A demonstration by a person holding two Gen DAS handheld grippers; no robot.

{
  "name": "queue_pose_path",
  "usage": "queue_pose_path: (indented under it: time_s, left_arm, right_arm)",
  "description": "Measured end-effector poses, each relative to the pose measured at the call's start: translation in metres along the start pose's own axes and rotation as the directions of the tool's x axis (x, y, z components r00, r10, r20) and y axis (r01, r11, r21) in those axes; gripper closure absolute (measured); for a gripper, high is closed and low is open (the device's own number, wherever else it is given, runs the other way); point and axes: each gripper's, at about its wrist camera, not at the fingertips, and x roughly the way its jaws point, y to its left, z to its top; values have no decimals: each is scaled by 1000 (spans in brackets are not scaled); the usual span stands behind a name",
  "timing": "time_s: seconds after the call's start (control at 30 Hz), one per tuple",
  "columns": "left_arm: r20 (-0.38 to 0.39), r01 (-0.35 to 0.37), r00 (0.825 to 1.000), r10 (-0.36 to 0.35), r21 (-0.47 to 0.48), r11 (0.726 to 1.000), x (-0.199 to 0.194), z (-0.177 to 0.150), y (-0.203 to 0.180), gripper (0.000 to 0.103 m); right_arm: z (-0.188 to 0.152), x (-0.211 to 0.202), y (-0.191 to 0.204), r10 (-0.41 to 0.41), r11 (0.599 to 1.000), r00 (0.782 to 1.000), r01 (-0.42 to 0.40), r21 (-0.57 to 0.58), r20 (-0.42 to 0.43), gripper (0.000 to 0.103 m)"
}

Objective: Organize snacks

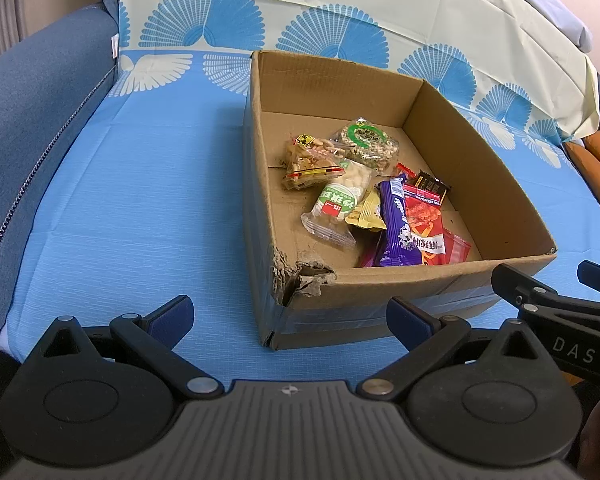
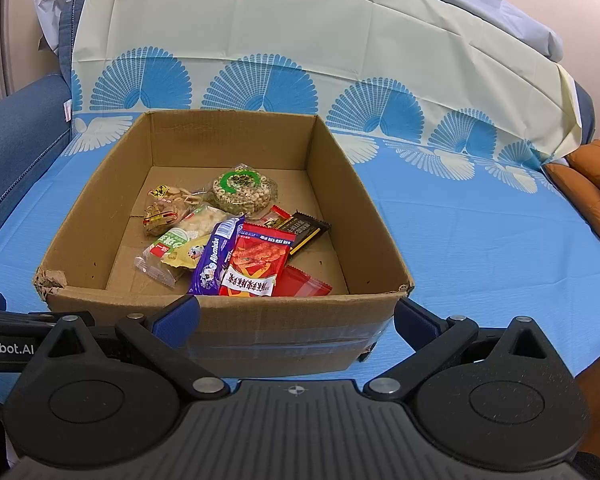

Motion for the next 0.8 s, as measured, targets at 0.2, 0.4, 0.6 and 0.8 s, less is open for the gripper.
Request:
queue_pose_path:
  time_s: [0.2, 0.4, 0.6, 0.8]
  left_arm:
    - [2, 1, 1000, -1, 1, 1000, 0, 0, 0, 1]
    - [2, 0, 1000, 0, -1, 1000, 0, 0, 0, 1]
    - [-2, -6, 1000, 6, 4, 1000, 2, 0, -1, 1]
    - [-6, -9, 1000, 9, 2, 1000, 4, 0, 1, 1]
  right_arm:
    - [0, 0, 0, 0, 1000, 1000, 0, 0, 1, 1]
    - [0, 0, -1, 1, 1000, 1000, -1, -1, 1, 1]
    - [0, 0, -1, 3, 1000, 1000, -3, -1, 2, 1]
    - [-1, 0, 1, 3, 1000, 1000, -3, -6, 4, 1]
